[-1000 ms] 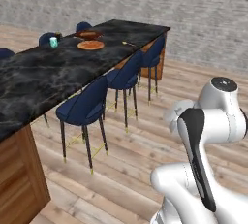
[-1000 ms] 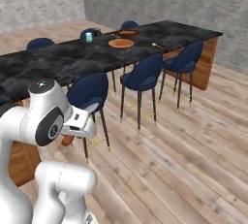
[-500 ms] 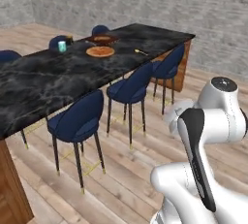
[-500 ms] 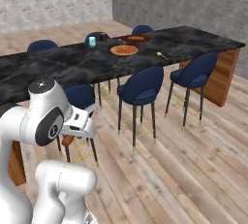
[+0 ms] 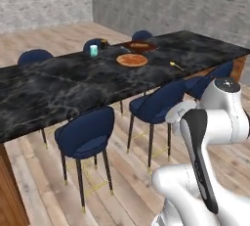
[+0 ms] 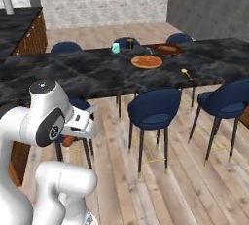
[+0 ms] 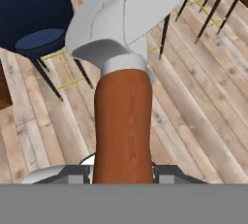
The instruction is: Take the pizza cutter from the drawer on the right and place it on the dining counter for cutting.
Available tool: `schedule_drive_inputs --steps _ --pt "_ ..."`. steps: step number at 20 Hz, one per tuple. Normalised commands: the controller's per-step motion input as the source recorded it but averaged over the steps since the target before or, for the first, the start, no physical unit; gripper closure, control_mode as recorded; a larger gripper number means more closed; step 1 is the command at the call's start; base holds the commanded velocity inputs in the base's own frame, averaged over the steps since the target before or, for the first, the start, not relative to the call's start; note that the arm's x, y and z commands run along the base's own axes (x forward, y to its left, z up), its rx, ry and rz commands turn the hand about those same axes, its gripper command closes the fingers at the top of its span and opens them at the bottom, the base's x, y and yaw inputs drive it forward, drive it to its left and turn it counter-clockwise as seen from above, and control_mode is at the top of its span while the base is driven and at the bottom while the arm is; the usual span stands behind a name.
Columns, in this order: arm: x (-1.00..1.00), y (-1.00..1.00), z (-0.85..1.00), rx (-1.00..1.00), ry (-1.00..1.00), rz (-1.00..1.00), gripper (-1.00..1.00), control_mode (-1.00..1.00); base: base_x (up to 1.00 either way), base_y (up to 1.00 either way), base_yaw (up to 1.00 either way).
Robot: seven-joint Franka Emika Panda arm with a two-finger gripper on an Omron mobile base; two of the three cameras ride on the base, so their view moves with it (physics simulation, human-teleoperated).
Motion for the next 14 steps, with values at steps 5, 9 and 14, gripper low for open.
schedule_drive_inputs --steps 5,9,14 --pt "0.0 0.0 0.0 0.0 0.0 0.0 1.0 1.0 0.76 -0.62 0.46" --pt "0.0 0.0 0.0 0.0 0.0 0.0 1.0 1.0 0.68 -0.63 0.42" --pt "0.0 0.0 0.0 0.0 0.0 0.0 1.0 1.0 0.49 -0.57 0.14"
